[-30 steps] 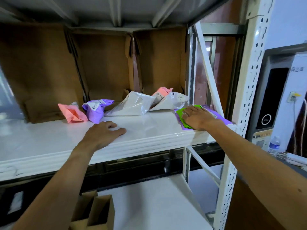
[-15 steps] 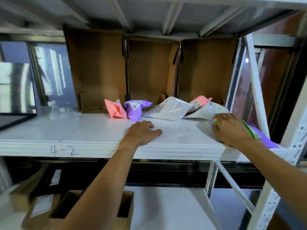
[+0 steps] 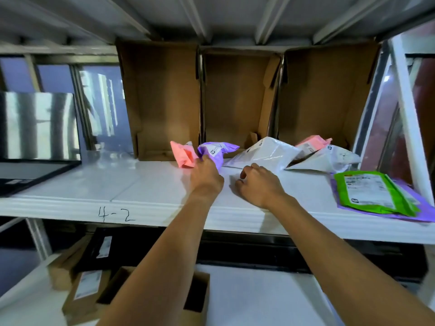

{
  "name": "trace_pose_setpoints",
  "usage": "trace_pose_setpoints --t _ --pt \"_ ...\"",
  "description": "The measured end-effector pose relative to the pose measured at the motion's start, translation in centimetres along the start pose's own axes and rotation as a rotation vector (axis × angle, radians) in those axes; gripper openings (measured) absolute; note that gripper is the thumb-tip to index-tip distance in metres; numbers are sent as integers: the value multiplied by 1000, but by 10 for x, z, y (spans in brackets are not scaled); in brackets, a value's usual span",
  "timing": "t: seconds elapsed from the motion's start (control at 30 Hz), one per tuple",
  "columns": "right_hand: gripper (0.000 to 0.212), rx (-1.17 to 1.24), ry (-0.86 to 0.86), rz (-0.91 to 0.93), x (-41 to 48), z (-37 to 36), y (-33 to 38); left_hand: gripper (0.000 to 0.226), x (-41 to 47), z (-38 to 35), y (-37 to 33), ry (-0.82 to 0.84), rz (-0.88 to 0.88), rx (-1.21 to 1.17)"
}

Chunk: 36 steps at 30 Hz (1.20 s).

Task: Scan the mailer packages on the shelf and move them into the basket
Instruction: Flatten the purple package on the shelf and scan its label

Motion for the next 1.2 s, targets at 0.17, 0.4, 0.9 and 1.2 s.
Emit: trace_pose_setpoints --t 0.17,0.4,0.9,1.2 --pt "33 102 23 -49 9 -6 -14 29 18 -13 -3 -1 -67 238" --pt "31 193 42 -104 14 -10 -21 23 32 -21 2 -36 0 274" --pt "30 213 42 -116 0 0 -19 32 34 -21 0 -12 -52 373" --pt "28 316 20 -140 2 -4 -26 37 52 -38 -9 -22 -233 676"
Point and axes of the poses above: each hand's wrist, its own x-axis towards the middle knuckle, its own z-axis out of the back of the hand, y = z × x, the point moved 6 cm from there along x, towards the middle knuckle
